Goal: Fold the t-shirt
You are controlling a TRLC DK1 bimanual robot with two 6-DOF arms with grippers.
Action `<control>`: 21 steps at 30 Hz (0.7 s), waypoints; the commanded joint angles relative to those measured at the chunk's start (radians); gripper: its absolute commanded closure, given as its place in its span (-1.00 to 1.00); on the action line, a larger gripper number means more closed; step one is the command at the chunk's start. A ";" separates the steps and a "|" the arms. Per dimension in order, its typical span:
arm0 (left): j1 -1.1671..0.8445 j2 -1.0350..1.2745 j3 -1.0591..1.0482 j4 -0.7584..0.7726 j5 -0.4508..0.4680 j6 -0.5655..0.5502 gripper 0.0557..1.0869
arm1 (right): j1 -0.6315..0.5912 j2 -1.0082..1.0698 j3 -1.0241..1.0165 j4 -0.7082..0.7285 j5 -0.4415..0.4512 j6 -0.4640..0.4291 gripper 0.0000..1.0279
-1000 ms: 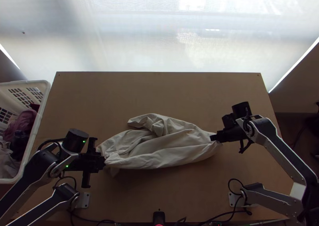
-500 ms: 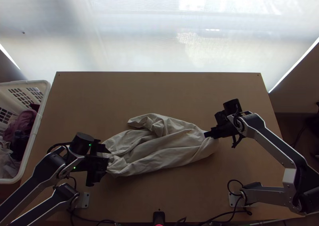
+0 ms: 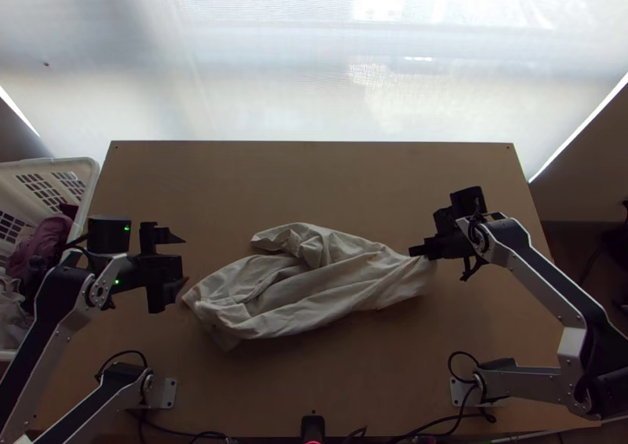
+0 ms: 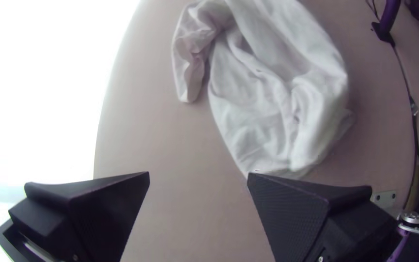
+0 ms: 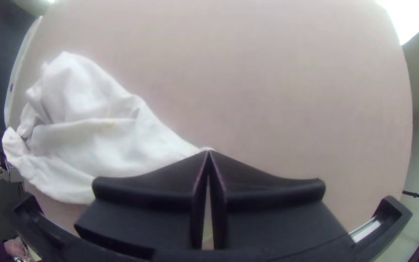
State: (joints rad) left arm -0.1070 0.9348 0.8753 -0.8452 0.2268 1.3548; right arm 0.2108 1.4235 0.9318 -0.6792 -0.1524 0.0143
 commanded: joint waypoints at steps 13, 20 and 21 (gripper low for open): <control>-0.404 0.110 0.561 -0.614 -0.007 -0.436 -0.89 | -0.056 0.018 0.030 0.026 0.025 0.006 0.95; -0.715 0.122 0.390 -0.615 -0.014 -0.666 -0.89 | -0.013 0.041 0.042 0.027 0.025 0.016 0.95; -0.735 0.116 0.346 -0.614 -0.012 -0.666 -0.89 | -0.013 0.041 0.044 0.027 0.025 0.016 0.95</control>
State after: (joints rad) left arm -0.5838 1.0519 1.3342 -1.3945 0.2195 0.8463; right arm 0.1738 1.4475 0.9676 -0.6525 -0.1268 0.0223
